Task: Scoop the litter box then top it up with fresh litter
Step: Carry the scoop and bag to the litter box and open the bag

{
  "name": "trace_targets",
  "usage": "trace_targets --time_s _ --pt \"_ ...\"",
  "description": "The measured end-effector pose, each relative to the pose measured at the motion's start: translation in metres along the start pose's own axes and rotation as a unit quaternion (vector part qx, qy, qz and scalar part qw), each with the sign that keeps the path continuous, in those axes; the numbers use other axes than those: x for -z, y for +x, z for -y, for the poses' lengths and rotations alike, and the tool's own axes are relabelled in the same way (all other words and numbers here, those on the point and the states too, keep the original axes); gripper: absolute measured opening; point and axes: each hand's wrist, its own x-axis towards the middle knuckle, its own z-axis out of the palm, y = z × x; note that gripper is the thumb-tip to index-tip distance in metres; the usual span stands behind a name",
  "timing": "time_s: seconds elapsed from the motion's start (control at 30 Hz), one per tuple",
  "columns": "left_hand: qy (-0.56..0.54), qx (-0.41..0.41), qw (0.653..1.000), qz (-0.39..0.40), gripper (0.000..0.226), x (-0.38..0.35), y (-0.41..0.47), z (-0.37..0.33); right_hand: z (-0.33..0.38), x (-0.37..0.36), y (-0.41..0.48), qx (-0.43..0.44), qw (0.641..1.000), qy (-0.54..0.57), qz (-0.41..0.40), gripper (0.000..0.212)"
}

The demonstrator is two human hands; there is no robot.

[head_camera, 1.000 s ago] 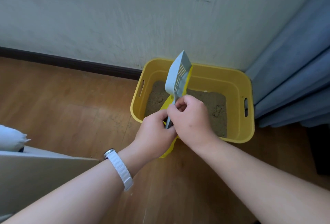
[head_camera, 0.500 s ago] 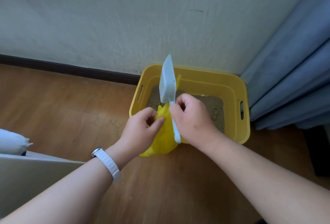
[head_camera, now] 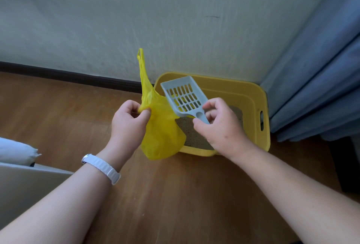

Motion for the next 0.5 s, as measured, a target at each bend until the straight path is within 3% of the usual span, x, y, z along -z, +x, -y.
trace_targets --time_s 0.23,0.37,0.5 --pt "-0.018 -0.063 0.996 0.059 0.02 0.009 -0.006 -0.009 -0.014 0.019 0.014 -0.047 0.998 -0.023 -0.037 0.029" --pt "-0.051 -0.054 0.994 0.076 0.019 0.011 -0.005 -0.008 -0.013 0.022 0.017 -0.1 0.991 0.085 -0.022 0.018" --pt "-0.115 -0.027 0.987 0.109 0.027 0.012 -0.001 -0.005 -0.01 0.02 0.017 -0.071 0.995 0.063 -0.017 0.015"
